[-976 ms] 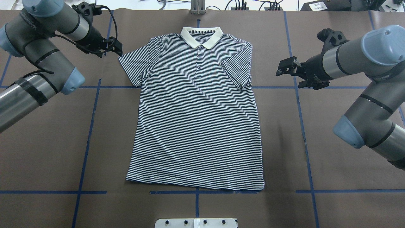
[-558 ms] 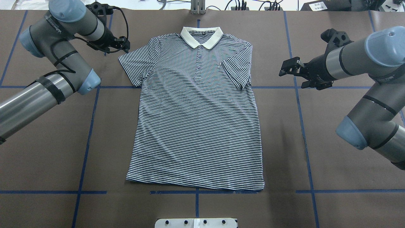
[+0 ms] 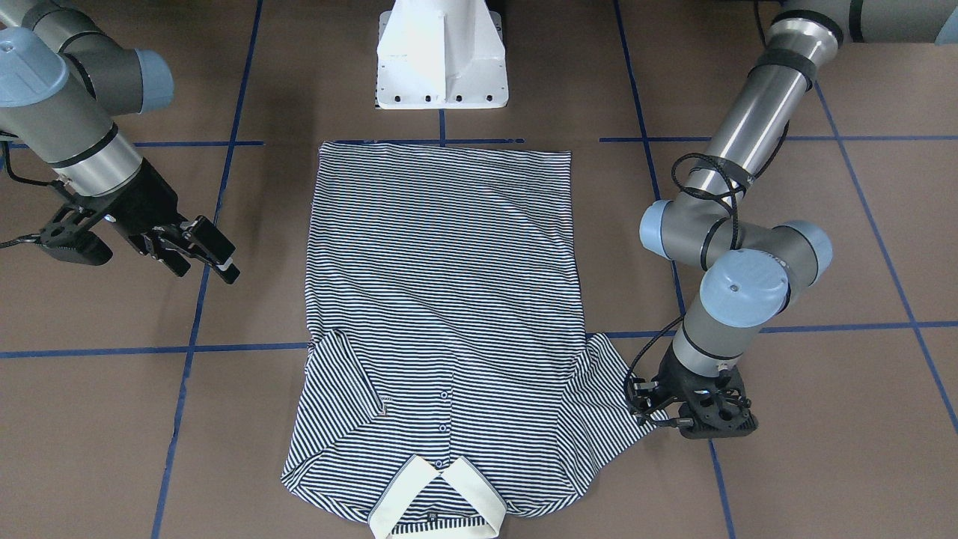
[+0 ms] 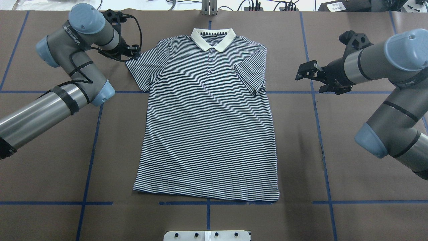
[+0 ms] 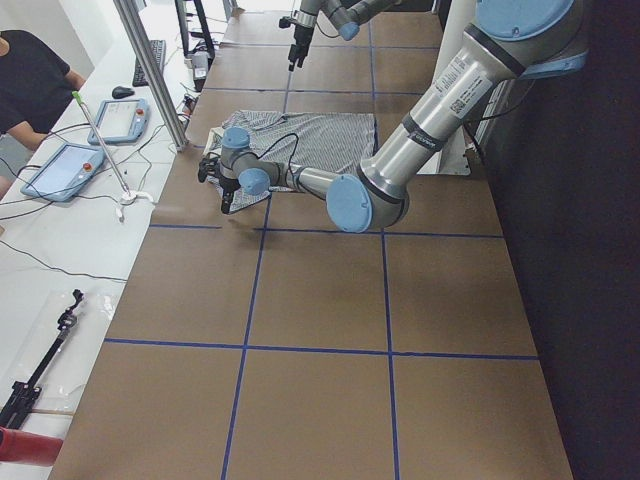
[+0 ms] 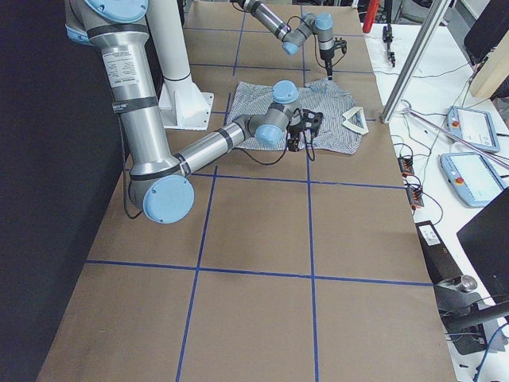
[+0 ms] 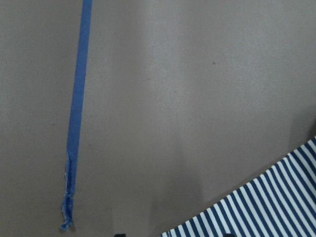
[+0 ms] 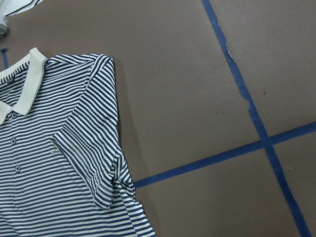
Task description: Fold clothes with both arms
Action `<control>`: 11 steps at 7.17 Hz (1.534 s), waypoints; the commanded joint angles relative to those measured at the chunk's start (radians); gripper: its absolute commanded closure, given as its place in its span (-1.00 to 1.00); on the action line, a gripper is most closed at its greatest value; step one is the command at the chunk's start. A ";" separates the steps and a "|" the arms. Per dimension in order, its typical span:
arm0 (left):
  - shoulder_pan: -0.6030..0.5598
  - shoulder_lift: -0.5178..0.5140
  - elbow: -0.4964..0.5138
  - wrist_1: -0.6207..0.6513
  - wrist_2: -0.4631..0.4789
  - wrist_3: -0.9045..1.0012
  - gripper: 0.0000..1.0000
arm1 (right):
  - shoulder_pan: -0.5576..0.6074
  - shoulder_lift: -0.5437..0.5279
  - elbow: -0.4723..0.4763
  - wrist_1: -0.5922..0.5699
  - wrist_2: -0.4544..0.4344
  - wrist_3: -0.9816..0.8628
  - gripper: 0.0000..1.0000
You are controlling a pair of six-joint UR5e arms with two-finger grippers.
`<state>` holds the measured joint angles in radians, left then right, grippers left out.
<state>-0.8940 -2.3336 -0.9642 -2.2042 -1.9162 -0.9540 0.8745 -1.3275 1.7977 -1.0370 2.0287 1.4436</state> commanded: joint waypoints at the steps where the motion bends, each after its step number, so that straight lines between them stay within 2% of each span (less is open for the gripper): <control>1: 0.009 0.000 0.002 0.000 0.003 0.000 -0.08 | 0.000 0.001 0.000 -0.002 -0.002 0.000 -1.00; 6: 0.012 0.002 0.002 0.000 0.003 -0.002 0.07 | 0.001 0.002 0.002 -0.002 -0.001 0.000 -1.00; 10: 0.014 0.007 0.007 0.000 0.005 0.000 0.08 | 0.001 0.002 0.005 -0.002 -0.001 0.000 -1.00; 11: 0.014 0.005 0.007 0.000 0.005 0.000 0.31 | 0.001 0.002 0.006 0.000 -0.001 0.000 -1.00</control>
<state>-0.8810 -2.3277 -0.9577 -2.2043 -1.9114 -0.9541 0.8759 -1.3247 1.8023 -1.0377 2.0279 1.4438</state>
